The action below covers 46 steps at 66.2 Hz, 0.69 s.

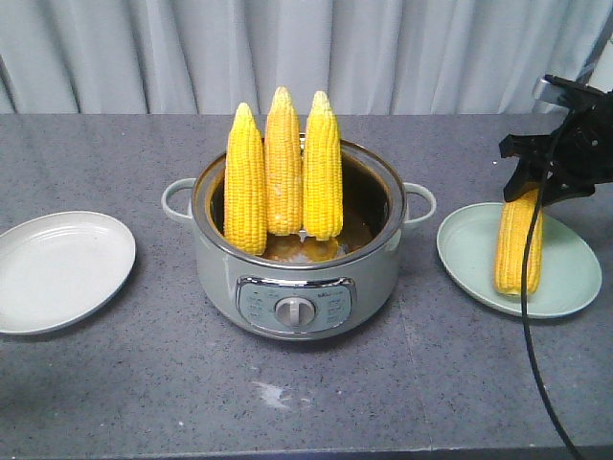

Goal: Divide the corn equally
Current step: 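Carry the corn cob to the pale green plate and lower it, then open the right gripper and raise it off the plate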

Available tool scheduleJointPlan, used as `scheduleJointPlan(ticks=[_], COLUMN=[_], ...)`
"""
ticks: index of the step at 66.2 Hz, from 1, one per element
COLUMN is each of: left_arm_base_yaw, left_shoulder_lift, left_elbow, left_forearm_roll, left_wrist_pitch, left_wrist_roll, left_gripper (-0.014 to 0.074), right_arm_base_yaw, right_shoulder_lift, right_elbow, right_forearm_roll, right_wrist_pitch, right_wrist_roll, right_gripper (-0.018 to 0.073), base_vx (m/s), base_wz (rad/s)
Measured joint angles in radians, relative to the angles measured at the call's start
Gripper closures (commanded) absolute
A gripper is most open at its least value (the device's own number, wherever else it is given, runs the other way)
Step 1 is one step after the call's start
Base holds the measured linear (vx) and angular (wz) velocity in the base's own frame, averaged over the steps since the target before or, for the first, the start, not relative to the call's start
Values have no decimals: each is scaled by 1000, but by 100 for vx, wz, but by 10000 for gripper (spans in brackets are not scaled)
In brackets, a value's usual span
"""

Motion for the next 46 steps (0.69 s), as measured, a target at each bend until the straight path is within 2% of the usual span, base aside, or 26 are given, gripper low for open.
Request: scheduleJointPlan(ticks=[19,26,46], left_arm_base_yaw=[0,0,0], left_shoulder_lift=[0,0,0], left_elbow=[0,0,0], left_forearm_roll=[0,0,0], left_wrist_pitch=[0,0,0], left_wrist_roll=[0,0,0], left_gripper=[20,20,20], right_arm_base_yaw=[0,0,0], right_shoulder_lift=[0,0,-5], right_elbow=[0,0,0], right_forearm_roll=[0,0,-15], right_wrist_pitch=[-3,-3,-3], right_wrist_roll=[2,-1,-19], right_gripper=[48,-6,-19], base_vx=[0,0,0], base_wz=[0,0,0])
